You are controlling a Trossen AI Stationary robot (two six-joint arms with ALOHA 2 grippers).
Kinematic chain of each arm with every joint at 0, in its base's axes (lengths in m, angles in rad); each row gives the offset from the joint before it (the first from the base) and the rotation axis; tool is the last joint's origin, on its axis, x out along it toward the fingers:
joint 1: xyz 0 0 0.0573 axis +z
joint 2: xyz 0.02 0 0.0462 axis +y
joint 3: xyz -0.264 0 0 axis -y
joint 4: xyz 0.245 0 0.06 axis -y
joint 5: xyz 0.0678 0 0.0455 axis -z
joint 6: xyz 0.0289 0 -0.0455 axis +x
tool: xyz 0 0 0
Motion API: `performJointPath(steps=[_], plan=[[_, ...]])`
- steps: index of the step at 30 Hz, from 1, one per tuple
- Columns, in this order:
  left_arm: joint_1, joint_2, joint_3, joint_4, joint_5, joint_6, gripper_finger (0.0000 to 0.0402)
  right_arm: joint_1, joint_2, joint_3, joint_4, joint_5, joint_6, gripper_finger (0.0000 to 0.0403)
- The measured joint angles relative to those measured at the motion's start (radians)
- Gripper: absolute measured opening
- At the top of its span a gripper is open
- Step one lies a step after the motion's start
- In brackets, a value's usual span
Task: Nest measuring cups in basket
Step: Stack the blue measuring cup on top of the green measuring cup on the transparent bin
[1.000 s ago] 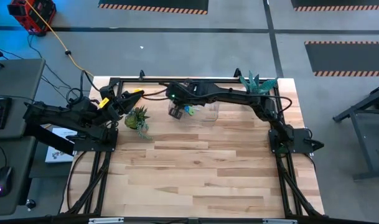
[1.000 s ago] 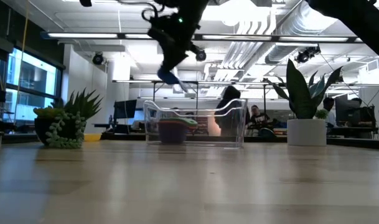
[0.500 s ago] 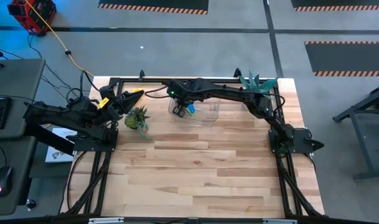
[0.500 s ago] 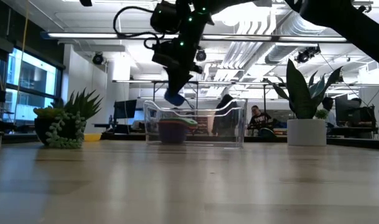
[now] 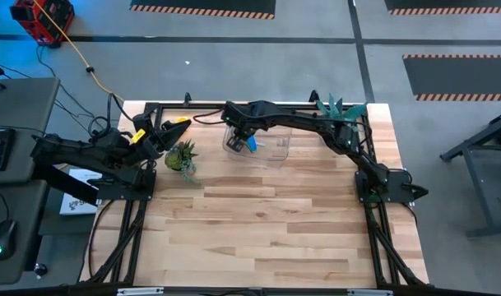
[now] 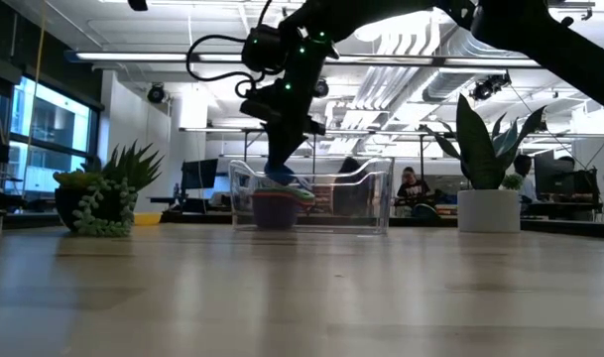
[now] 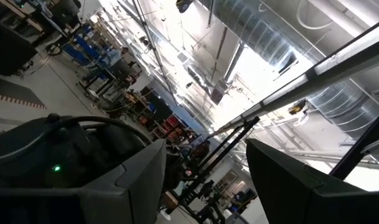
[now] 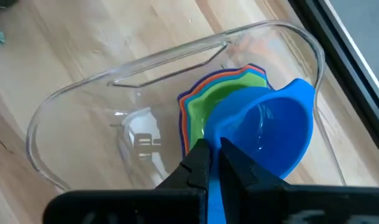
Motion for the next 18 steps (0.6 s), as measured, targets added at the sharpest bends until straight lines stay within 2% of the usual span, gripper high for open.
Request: performJointPath(steps=[9,18], plan=[[0.0,0.0,0.0,0.0,-0.001,0.001,0.0215,-0.01,0.017,0.0,0.019,-0.063,0.063,0.0002],[0.0,0.0,0.0,0.0,-0.003,0.001,0.0215,-0.01,0.019,0.0,0.017,-0.034,-0.001,0.0023]])
